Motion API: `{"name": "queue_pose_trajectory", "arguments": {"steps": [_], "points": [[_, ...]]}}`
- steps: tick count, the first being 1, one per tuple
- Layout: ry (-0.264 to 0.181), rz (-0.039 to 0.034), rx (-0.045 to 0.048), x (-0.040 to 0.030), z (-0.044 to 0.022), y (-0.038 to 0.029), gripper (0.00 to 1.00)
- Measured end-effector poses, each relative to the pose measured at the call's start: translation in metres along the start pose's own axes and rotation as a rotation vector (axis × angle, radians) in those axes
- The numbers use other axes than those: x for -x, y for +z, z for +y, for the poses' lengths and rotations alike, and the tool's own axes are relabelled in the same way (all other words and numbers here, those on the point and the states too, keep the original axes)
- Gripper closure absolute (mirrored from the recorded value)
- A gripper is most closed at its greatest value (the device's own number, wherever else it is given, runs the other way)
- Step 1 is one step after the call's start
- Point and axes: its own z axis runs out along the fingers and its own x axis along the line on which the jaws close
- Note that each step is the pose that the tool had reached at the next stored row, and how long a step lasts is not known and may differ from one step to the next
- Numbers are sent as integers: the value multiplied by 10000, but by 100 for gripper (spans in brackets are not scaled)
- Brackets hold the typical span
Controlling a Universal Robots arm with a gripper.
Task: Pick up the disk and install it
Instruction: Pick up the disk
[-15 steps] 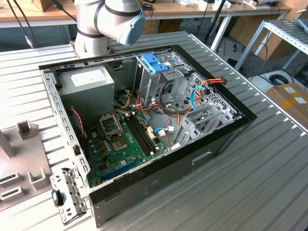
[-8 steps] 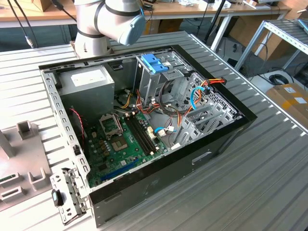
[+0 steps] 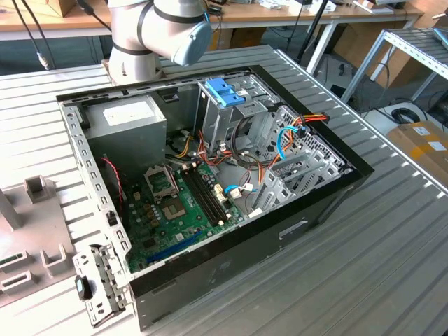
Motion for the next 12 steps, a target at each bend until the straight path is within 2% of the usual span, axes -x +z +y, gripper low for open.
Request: {"name": "queue_pose_trajectory", "arguments": {"steps": [6,8,12], "points": [[0,1,1,2,-51,-3,63],[0,1,0,7,-256,-9,63],[0,1,0,9,-294,-11,63]]}}
